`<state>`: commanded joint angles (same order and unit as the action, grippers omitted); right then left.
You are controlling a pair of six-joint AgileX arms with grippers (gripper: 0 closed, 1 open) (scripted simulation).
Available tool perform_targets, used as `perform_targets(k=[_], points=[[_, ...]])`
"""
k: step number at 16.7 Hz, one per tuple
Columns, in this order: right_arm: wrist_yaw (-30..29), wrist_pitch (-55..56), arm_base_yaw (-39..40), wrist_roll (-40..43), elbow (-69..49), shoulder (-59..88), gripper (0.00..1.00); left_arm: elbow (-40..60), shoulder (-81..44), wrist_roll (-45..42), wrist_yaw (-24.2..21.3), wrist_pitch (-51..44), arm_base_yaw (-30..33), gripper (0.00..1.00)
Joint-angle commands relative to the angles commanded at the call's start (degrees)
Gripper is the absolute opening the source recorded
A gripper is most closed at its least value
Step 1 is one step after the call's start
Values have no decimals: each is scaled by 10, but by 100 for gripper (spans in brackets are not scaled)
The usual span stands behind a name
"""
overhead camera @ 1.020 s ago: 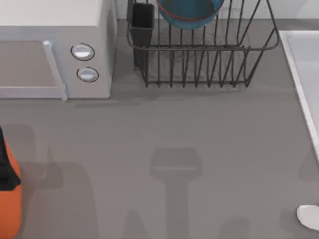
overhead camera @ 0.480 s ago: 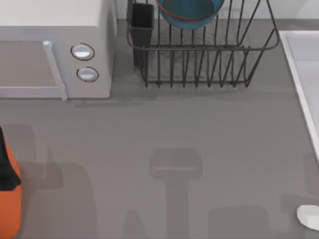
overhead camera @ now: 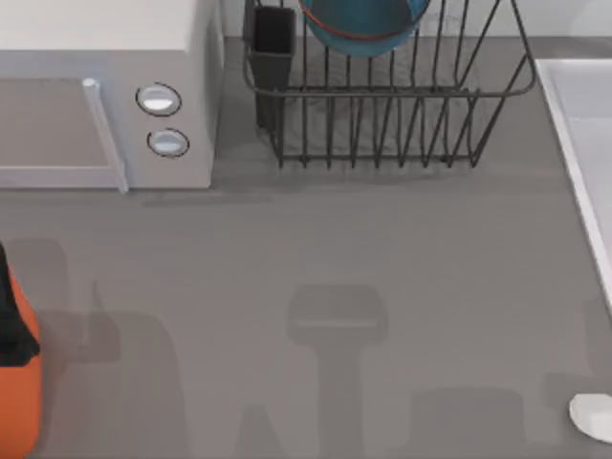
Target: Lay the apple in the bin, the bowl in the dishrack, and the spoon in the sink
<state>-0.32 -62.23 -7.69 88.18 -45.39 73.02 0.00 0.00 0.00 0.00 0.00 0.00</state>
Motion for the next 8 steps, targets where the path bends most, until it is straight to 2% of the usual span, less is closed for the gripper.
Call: perform_targets(k=[4, 8], points=[[0, 41, -1, -2, 25, 20, 100, 0, 0, 0, 0, 0, 0, 100], [0, 169, -1, -2, 89, 76, 100, 0, 0, 0, 0, 0, 0, 100]])
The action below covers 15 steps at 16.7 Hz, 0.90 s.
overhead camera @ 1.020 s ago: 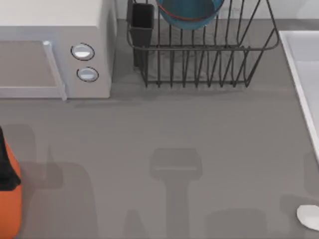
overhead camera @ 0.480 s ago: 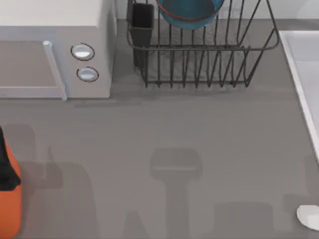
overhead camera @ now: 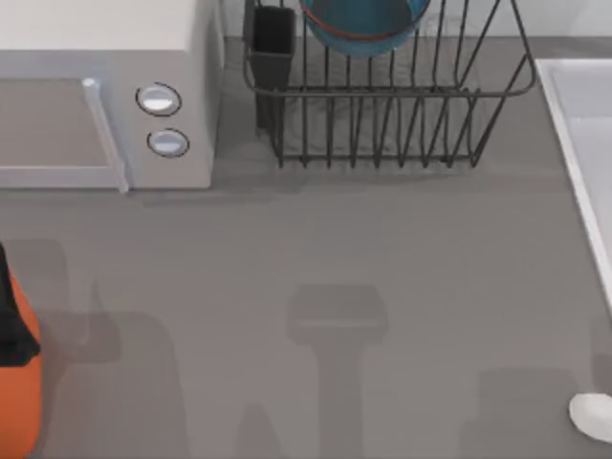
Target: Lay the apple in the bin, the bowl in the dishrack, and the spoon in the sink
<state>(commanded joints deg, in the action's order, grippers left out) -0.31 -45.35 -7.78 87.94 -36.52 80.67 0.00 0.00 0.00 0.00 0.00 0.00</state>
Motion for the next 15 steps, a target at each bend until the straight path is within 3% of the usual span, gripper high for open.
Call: perform_targets(k=[4, 9, 15], points=[[0, 102, 0, 0, 56, 49, 100, 0, 0, 0, 0, 0, 0, 100], [0, 117, 0, 0, 65, 57, 100, 0, 0, 0, 0, 0, 0, 100], [0, 117, 0, 0, 65, 57, 55, 0, 0, 0, 0, 0, 0, 100]])
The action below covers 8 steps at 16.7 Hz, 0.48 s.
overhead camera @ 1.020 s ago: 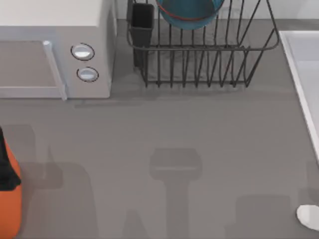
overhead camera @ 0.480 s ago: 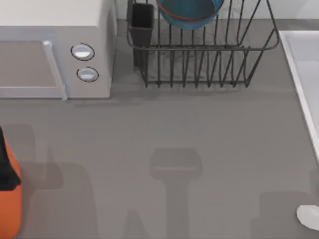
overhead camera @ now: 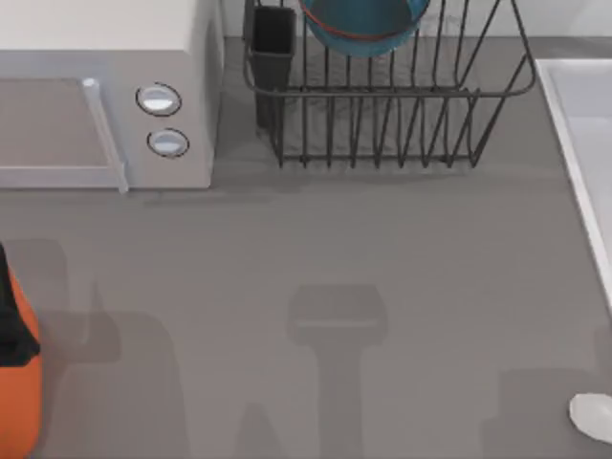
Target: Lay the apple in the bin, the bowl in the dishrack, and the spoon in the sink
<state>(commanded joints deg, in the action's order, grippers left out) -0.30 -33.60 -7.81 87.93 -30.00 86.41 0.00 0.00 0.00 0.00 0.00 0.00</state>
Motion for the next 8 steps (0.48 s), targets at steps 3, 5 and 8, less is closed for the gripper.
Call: perform_targets(k=[3, 5, 8], points=[[0, 0, 0, 0, 0, 0, 32, 0, 0, 0, 0, 0, 0, 100], [0, 0, 0, 0, 0, 0, 17, 0, 0, 0, 0, 0, 0, 100], [0, 0, 0, 0, 0, 0, 0, 0, 0, 0, 0, 0, 0, 100]])
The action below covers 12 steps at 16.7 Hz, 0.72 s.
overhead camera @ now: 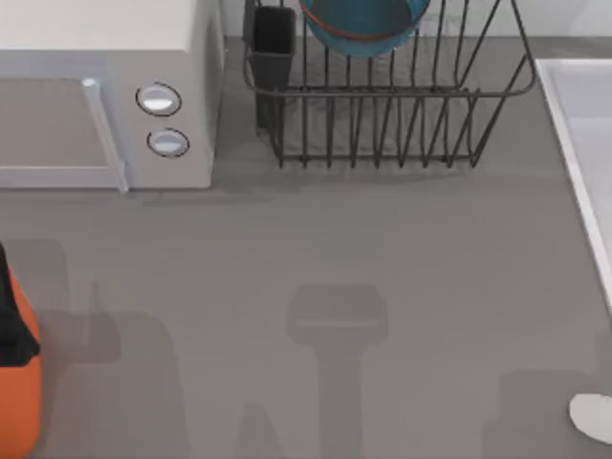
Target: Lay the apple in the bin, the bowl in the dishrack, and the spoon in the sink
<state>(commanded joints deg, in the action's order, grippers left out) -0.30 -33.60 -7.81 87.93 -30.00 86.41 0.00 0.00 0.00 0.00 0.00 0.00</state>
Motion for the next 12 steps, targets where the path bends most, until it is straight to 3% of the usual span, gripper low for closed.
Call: perform_targets(k=[7, 8, 12], points=[[0, 0, 0, 0, 0, 0, 0, 0, 0, 0, 0, 0, 0, 100], [-6, -69, 3, -25, -29, -40, 0, 0, 0, 0, 0, 0, 0, 100], [-6, -111, 1, -21, -60, -53, 0, 0, 0, 0, 0, 0, 0, 100]])
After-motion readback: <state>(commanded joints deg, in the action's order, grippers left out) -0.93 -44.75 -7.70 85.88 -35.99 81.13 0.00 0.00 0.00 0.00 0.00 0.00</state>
